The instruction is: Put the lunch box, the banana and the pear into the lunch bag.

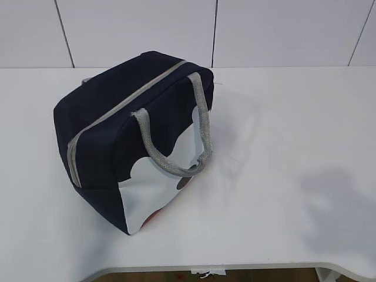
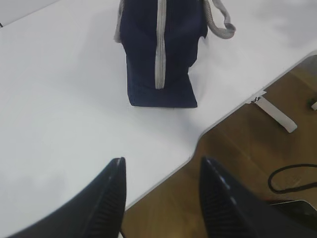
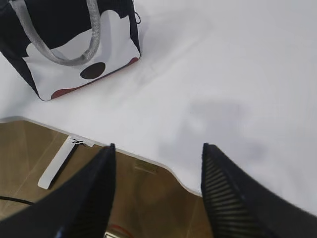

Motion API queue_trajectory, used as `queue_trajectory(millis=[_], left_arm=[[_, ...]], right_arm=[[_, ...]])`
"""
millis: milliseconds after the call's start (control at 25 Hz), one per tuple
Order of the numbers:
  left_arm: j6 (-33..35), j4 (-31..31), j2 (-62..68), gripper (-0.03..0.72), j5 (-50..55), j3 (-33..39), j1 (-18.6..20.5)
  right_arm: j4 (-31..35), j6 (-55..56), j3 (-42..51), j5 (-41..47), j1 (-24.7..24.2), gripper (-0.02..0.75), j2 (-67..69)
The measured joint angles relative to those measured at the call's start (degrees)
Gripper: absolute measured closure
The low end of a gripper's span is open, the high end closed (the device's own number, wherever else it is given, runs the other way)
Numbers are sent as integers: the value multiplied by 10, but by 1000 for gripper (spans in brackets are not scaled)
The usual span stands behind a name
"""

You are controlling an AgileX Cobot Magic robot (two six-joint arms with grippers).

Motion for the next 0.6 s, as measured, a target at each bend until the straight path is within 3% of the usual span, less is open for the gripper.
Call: queue_trajectory(millis=[400,600], left_arm=[[0,1,-173,347,-35,156,0],[-3,-11,-180,347,-75,202,0]], right_arm=[[0,-21,143,-80,0,305,-117],[1,-23,184,-84,0,305,-159]])
